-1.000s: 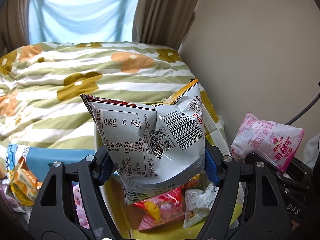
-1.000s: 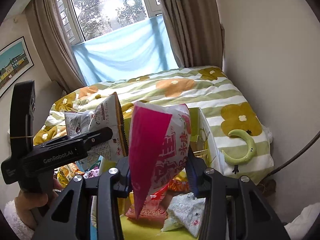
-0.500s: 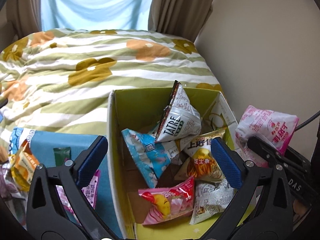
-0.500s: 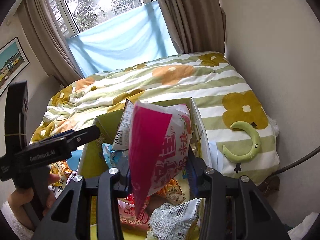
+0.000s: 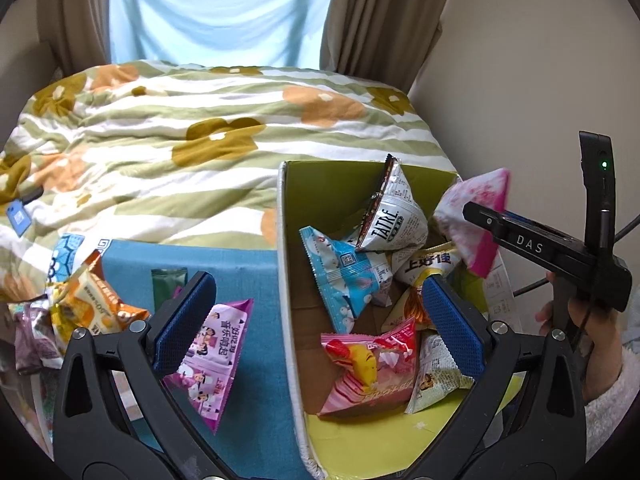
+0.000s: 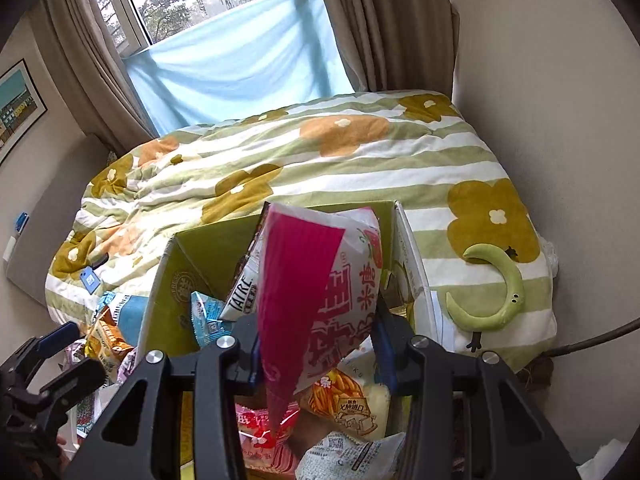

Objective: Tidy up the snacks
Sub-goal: 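Open both grippers over the box and withdraw them toward the table snacks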

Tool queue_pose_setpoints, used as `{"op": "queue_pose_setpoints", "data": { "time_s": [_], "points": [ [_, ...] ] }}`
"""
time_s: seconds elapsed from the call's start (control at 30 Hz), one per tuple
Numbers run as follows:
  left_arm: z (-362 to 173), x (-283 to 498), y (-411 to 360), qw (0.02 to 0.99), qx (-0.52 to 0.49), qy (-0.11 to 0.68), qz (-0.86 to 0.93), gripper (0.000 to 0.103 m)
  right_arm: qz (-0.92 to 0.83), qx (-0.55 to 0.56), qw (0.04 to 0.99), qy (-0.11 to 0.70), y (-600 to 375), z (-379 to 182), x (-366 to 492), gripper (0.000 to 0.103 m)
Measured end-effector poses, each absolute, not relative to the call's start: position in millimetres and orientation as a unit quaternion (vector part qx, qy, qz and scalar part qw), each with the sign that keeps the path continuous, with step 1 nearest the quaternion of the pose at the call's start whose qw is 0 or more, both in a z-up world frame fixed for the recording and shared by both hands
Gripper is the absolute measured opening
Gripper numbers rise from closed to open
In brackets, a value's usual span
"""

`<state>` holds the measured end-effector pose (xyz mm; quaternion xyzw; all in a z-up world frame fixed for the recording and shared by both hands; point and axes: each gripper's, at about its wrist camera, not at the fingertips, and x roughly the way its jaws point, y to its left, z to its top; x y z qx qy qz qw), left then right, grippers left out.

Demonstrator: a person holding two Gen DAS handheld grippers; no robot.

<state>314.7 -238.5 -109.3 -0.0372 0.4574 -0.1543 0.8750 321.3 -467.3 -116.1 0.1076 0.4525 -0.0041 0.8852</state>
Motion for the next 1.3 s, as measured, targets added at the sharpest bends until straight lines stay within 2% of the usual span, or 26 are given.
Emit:
{"op": "queue_pose_setpoints", "data": {
  "time_s": [0.03, 0.07, 0.1, 0.17, 0.2, 0.47, 0.83, 1.3],
  "points": [
    [-109, 313, -237, 0.876, -0.035, 0.457, -0.152, 0.102, -0.012, 0.099, 0.886, 0.453, -467, -119, 324, 0.046],
    [-110, 311, -236, 0.876, -0.032, 0.458, -0.149, 0.102, -0.024, 0.094, 0.887, 0.451, -467, -121, 325, 0.055],
    [-111, 308, -236, 0.876, -0.030, 0.459, -0.147, 0.102, -0.031, 0.094, 0.889, 0.447, -468, -122, 325, 0.074],
    [-114, 303, -234, 0.874, -0.029, 0.462, -0.145, 0.102, -0.023, 0.109, 0.893, 0.435, -470, -122, 318, 0.100],
    [-115, 301, -233, 0.874, -0.030, 0.463, -0.145, 0.102, -0.018, 0.116, 0.895, 0.430, -471, -121, 313, 0.102],
    [-109, 287, -235, 0.878, -0.031, 0.456, -0.144, 0.102, 0.000, 0.117, 0.894, 0.432, -468, -119, 289, 0.102],
    [-67, 254, -224, 0.901, -0.006, 0.413, -0.134, 0.102, 0.010, 0.112, 0.914, 0.389, -467, -73, 260, 0.102],
    [-23, 195, -131, 0.920, 0.009, 0.366, -0.142, 0.102, 0.002, 0.102, 0.932, 0.347, -400, -27, 189, 0.102]
  ]
}}
